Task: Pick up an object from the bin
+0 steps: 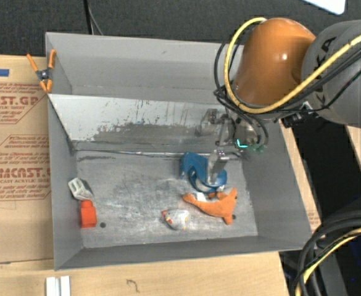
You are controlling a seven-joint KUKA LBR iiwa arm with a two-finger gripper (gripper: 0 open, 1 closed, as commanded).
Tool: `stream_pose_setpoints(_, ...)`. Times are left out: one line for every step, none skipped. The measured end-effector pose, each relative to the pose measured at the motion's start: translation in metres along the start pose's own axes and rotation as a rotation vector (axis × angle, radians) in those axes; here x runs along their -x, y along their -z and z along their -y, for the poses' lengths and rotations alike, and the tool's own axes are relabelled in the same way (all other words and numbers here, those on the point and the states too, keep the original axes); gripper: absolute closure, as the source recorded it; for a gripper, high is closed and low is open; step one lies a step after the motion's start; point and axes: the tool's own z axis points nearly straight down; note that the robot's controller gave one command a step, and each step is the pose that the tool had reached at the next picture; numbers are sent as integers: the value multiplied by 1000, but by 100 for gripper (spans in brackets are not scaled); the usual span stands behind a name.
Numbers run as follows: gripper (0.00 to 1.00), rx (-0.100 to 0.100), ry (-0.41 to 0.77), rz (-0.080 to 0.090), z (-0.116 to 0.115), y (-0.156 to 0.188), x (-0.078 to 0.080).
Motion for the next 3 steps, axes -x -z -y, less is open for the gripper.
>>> stream_pose_setpoints(0, 0, 67, 6, 4, -45, 1)
stream_pose_setpoints(0, 1, 239, -2, 9, -121, -46)
stream_pose_setpoints(100, 0, 444, 6, 50, -168, -19)
